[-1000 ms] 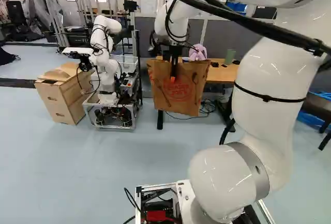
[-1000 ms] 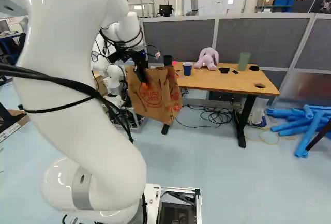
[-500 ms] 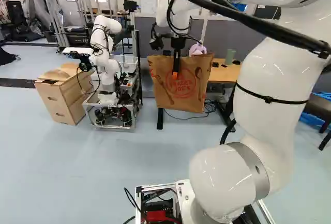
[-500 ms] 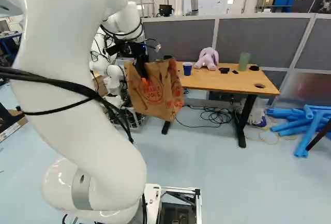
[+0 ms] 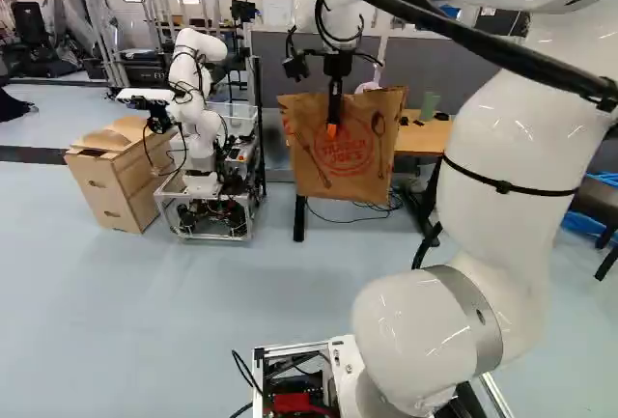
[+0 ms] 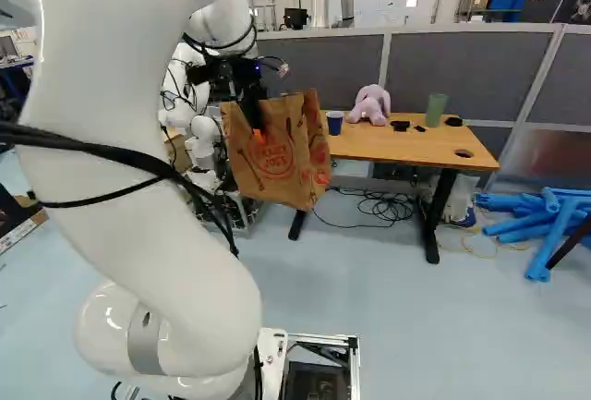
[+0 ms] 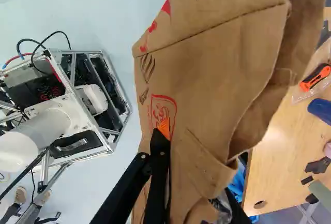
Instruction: Pick up the bag on the ground and place it on the table
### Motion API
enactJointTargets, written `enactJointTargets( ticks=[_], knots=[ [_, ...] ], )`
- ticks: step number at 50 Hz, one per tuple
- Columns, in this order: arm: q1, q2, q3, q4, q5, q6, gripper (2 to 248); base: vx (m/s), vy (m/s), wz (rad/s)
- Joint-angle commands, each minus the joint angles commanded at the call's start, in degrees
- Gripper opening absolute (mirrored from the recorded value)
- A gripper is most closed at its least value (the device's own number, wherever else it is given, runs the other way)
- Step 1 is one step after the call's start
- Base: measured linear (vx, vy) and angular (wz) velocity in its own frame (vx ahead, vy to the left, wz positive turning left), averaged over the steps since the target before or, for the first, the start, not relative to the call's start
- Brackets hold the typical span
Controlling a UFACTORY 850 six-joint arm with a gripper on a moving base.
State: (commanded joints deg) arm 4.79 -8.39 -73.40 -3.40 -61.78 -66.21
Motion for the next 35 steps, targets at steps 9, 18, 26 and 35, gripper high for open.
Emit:
enactJointTargets(
  ticks=[9,18,26,35],
  knots=[
    [-0.2,0.2,-1.6,0.0,-2.6,0.0,18,0.000,0.000,0.000],
    [-0.2,0.4,-2.5,0.0,-4.8,0.0,18,0.000,0.000,0.000],
    [-0.2,0.4,-2.7,0.0,-5.6,0.0,18,0.000,0.000,0.000],
    [-0.2,0.4,-2.7,0.0,-5.6,0.0,18,0.000,0.000,0.000]
  ],
)
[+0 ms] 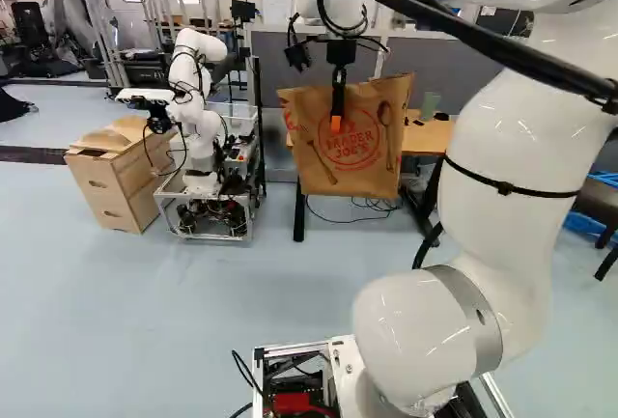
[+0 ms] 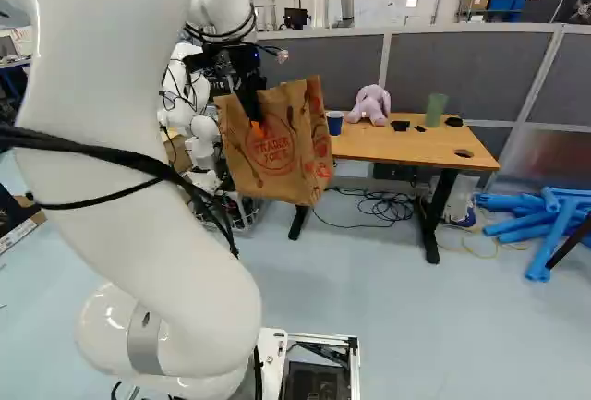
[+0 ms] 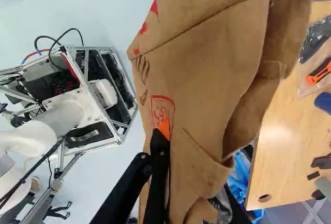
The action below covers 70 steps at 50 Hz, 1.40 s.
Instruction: Pick up the bag on the ground and place it on the table
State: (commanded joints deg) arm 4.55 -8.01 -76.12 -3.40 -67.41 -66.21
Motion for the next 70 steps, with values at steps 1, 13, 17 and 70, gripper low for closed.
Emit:
enactJointTargets(
  ticks=[1,13,17,70],
  knots=[
    [0.0,0.0,0.0,0.0,0.0,0.0,18,0.000,0.000,0.000],
    [0.0,0.0,0.0,0.0,0.0,0.0,18,0.000,0.000,0.000],
    [0.0,0.0,0.0,0.0,0.0,0.0,18,0.000,0.000,0.000],
    [0.0,0.0,0.0,0.0,0.0,0.0,18,0.056,-0.068,0.006]
  ],
)
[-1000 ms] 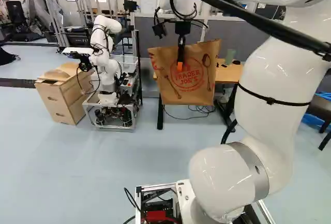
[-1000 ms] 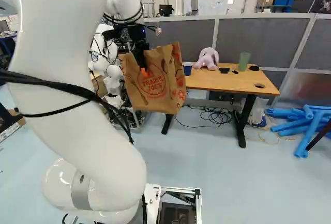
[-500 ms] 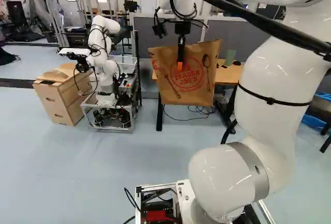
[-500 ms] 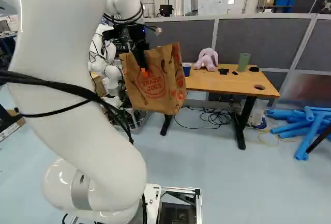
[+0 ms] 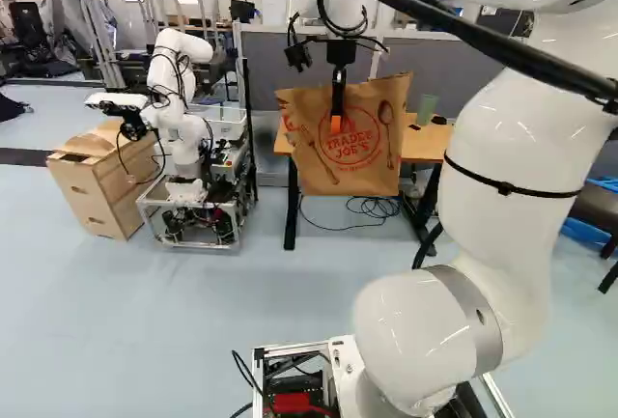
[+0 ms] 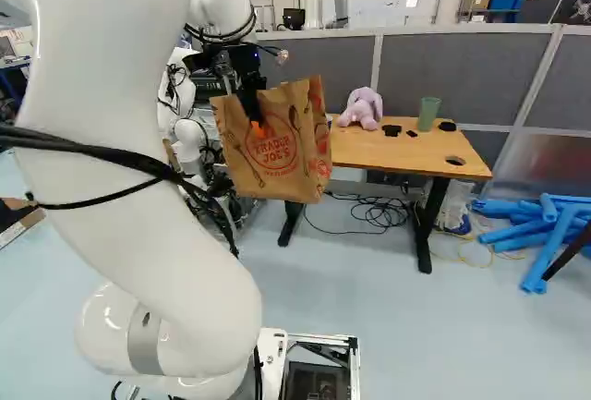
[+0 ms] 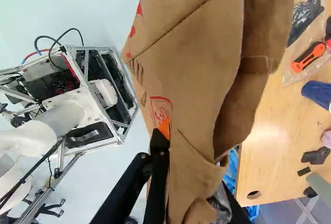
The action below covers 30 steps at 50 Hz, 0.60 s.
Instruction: Pick up the bag on the ground and place it on the table
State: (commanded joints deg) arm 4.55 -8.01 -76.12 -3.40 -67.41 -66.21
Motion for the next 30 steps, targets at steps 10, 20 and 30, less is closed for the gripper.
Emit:
enactJointTargets(
  ticks=[10,20,30],
  knots=[
    [0.0,0.0,0.0,0.0,0.0,0.0,18,0.080,-0.107,0.005],
    [0.0,0.0,0.0,0.0,0.0,0.0,18,0.079,-0.110,0.003],
    [0.0,0.0,0.0,0.0,0.0,0.0,18,0.076,-0.108,0.002]
  ],
)
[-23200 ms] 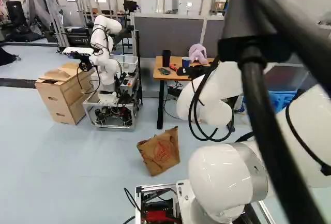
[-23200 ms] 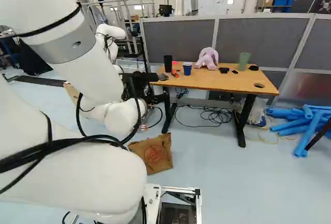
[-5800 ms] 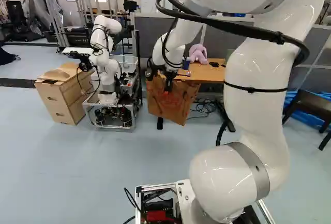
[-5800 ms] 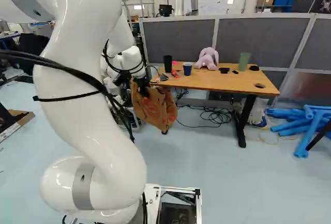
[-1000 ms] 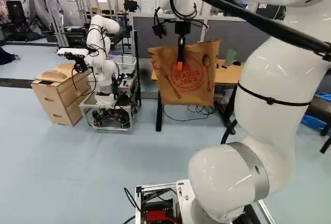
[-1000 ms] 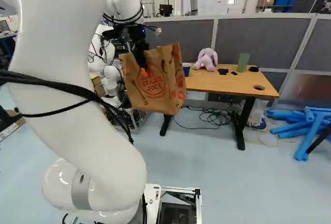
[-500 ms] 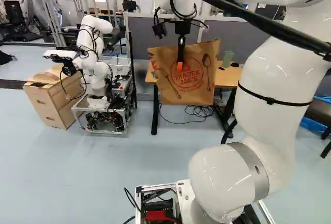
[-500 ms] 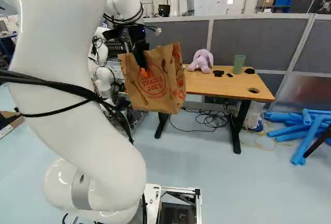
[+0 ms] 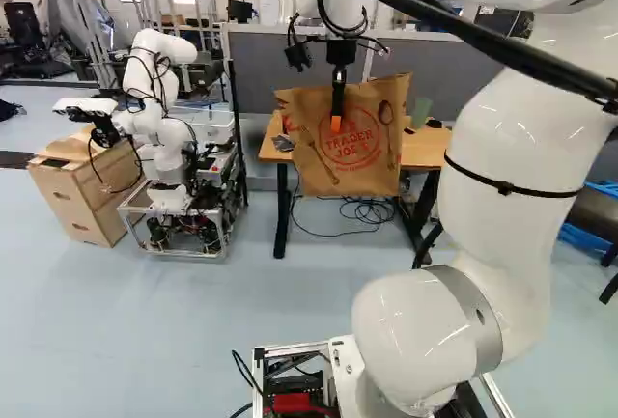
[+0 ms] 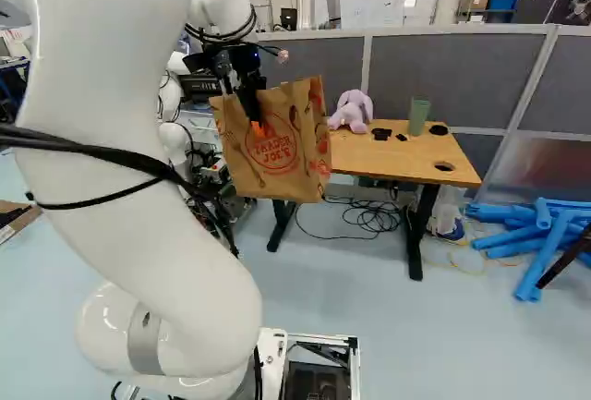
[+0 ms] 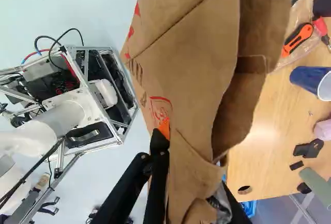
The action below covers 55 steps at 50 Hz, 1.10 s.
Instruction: Pick up the bag on the ground and place it on the table
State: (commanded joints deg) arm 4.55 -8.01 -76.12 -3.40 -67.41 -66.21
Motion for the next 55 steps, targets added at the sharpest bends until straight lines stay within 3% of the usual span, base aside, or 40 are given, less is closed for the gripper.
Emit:
enactJointTargets(
  ticks=[55],
  knots=[
    [0.0,0.0,0.0,0.0,0.0,0.0,18,0.078,-0.107,0.004]
  ],
)
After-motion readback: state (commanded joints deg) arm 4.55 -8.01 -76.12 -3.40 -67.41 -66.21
